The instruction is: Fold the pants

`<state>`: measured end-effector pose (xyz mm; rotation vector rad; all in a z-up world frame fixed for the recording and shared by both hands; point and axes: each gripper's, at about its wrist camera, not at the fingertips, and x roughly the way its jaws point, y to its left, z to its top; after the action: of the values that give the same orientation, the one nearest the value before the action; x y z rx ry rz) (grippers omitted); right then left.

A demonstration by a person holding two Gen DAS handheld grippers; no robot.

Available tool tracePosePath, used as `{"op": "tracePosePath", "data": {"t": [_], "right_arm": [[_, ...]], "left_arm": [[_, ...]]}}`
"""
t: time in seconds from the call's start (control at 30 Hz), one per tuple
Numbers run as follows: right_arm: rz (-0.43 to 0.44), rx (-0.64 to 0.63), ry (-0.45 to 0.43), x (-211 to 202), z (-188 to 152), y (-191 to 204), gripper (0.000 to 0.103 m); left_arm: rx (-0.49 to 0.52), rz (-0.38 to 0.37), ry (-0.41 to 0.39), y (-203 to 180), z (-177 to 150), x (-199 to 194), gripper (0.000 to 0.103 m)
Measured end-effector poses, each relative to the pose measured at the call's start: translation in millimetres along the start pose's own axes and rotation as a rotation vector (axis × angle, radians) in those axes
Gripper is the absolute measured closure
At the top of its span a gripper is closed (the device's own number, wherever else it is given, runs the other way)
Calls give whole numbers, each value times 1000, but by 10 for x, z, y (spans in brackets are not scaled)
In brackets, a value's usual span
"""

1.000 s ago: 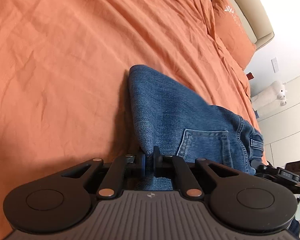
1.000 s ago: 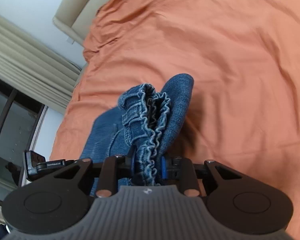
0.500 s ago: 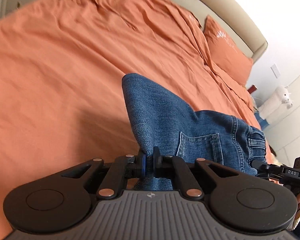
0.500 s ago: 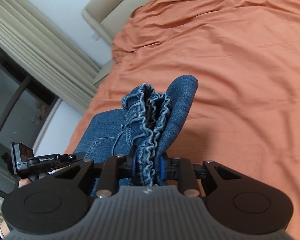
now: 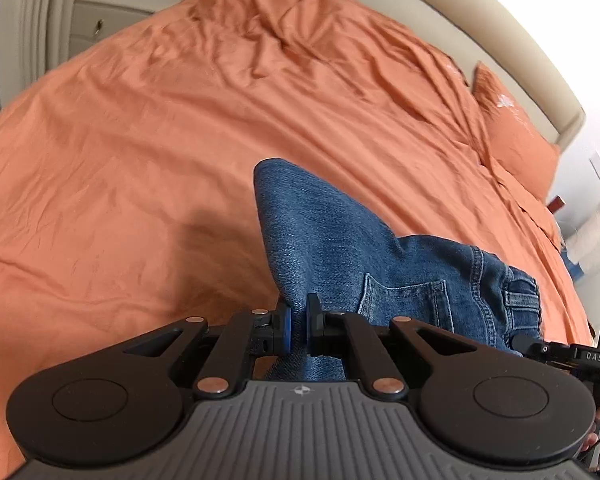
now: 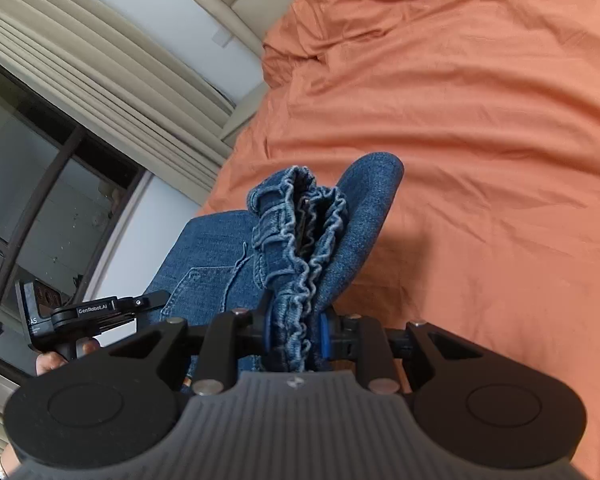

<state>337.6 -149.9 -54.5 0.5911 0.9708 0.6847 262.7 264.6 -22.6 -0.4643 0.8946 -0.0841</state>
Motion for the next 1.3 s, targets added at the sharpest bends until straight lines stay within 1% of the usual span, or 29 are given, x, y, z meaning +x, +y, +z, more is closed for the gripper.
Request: {"op": "tracePosePath", "data": {"t": [0.17,0.23,0.33,0.43,0.5,0.53,0.6,0.67,0.7,0.77,0.8,0.87,0.9,0.93,0.97,1.0,1.03,1.07,1.13,1.17,1.23,1.3], "right_arm": [[-44,8,67,390,-31,-206,85],[-69,16,85,506,-66,-331,85],[-85,73,101,587,-103,-598,85],[-89,122,118,642,-189,-802,83],[-100,131,116,672,-213,-846,81],[-104,131,115,681,-221,-856,81],[-110,132,114,666,-226,-861,79],[-128,120,115,635,-212,-826,75],[-144,101,115,603,-212,-790,73],[-200,46,108,523,-215,-681,62],[-230,14,104,493,-207,-640,60],[-284,-58,89,363,-242,-506,61],[-325,-109,76,292,-267,-414,61],[-369,-164,61,211,-305,-331,62],[-421,-228,37,119,-362,-235,62],[-454,-285,14,63,-413,-131,62],[-462,-335,-3,8,-482,-37,62],[-464,-377,-24,-32,-555,61,62],[-445,-442,-51,-40,-713,235,63],[-440,-474,-63,-9,-807,312,64],[-463,-549,-78,97,-999,423,64],[-488,-589,-79,208,-1171,453,64]], "left_arm": [[-28,9,44,290,-108,361,97],[-43,18,50,421,-153,476,97],[-95,-10,72,671,-205,611,95],[-110,-30,90,795,-245,717,93],[-119,-32,98,825,-247,740,88],[-126,-30,101,832,-242,731,87],[-110,-5,101,811,-228,661,85],[-85,39,99,769,-233,557,85],[-69,66,102,755,-245,507,85],[-25,116,98,676,-294,365,85],[-2,142,88,658,-321,289,86],[47,216,52,564,-394,115,88],[61,226,27,520,-444,11,88],[57,207,11,489,-480,-82,88],[39,161,2,472,-531,-170,88],[21,113,-6,447,-574,-237,88],[11,72,-22,413,-641,-299,88],[17,54,-35,359,-703,-334,88],[53,48,-63,241,-855,-358,88],[70,51,-64,190,-924,-339,88],[89,47,-49,146,-1068,-282,88],[124,92,-44,126,-1198,-228,88]]}}
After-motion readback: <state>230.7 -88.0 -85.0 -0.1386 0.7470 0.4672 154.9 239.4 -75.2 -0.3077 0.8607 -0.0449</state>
